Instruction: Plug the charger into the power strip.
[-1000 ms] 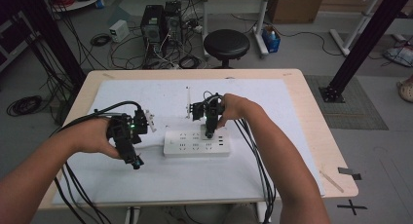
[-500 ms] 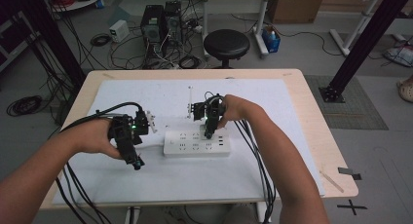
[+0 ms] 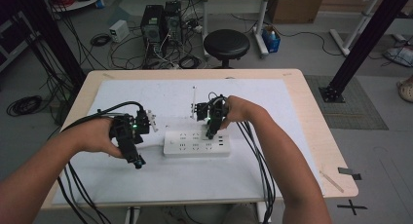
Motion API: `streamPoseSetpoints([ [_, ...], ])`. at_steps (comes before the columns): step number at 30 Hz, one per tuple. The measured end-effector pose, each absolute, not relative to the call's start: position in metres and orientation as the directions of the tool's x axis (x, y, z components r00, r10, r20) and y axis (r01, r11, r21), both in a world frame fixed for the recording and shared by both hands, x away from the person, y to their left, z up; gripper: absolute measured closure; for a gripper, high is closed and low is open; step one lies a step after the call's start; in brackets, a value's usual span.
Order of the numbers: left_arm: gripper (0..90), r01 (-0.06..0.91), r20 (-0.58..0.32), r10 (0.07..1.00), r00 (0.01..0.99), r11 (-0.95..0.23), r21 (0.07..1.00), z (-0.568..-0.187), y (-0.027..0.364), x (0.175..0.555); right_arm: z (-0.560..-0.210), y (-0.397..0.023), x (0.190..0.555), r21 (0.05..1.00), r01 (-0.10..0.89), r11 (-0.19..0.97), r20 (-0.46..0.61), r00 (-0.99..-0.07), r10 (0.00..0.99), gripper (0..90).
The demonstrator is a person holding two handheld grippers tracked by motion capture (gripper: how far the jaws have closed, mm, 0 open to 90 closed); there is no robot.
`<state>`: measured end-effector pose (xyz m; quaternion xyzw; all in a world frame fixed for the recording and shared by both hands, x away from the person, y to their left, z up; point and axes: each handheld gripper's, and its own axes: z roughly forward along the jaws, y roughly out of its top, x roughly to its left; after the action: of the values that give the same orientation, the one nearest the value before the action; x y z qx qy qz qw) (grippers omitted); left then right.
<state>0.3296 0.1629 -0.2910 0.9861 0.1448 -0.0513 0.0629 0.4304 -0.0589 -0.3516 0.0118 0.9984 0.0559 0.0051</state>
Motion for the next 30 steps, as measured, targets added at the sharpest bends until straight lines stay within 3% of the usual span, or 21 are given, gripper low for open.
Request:
streamPoseSetpoints([
  [9,22.2,0.29,-0.125,0.276,0.953,-0.951,0.106,-0.295,0.159,0.331,-0.358,-0.053,0.425,0.056,-0.002,0.998,-0.041,-0.999,0.0,62.2],
  [23,22.2,0.277,-0.125,0.263,0.957,-0.954,0.113,-0.298,0.154,0.334,-0.359,-0.054,0.427,0.064,0.039,0.997,-0.026,-0.999,0.041,62.3],
  [30,22.2,0.278,-0.13,0.264,0.956,-0.954,0.111,-0.298,0.157,0.336,-0.359,-0.046,0.426,0.02,0.043,0.999,-0.033,-0.998,0.044,62.4],
])
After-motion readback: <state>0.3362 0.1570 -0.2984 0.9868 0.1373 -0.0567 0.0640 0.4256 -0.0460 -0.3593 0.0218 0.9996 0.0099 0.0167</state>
